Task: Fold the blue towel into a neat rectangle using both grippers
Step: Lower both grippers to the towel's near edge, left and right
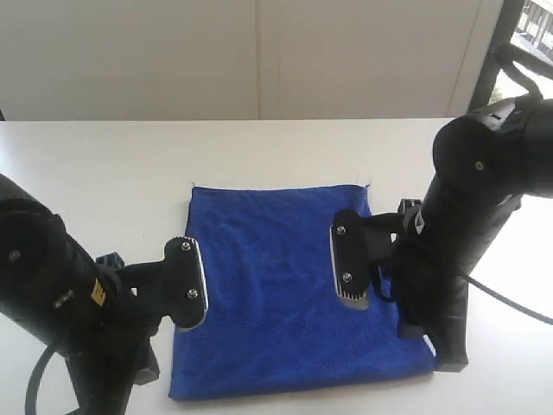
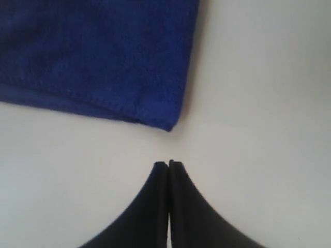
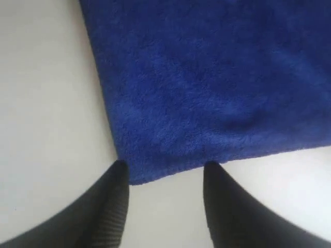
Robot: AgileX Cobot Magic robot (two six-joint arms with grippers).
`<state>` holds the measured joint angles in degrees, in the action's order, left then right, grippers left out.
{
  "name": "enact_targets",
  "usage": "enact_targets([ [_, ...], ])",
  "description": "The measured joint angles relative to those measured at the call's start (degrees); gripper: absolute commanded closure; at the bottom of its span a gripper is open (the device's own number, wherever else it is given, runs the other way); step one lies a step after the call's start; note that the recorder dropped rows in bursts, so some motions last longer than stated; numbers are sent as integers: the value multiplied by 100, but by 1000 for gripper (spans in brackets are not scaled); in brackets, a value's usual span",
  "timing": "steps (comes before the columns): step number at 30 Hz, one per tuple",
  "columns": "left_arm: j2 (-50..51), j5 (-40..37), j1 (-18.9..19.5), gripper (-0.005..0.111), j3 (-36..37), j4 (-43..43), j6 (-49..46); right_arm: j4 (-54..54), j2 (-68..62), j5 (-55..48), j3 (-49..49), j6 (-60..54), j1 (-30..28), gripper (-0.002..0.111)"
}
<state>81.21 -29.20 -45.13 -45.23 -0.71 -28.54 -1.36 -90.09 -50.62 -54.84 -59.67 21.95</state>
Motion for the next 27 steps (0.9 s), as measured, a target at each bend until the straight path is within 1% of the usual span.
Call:
enact_targets([
  [4,0,385,0,82,9,-121,-518,-11,-114,-124,21,-244,0,62],
  [6,13,421,0,68,9,-145,-729,-40,-125,-124,109,-259,0,61],
  [8,88,435,0,55,9,-145,-820,-99,-137,-60,264,-282,0,58],
  [9,156,446,0,50,9,-145,-853,-132,-137,-11,337,-282,0,55],
  [11,311,495,0,45,9,-145,-862,-217,-137,201,504,-292,0,51],
  [16,745,586,0,45,13,-155,-941,-343,-137,838,825,-292,0,50],
  [22,1003,629,0,45,13,-206,-1006,-412,-137,1228,963,-305,0,50],
  [27,1016,786,0,45,13,-648,-1479,-461,-137,1277,1001,-305,0,50],
])
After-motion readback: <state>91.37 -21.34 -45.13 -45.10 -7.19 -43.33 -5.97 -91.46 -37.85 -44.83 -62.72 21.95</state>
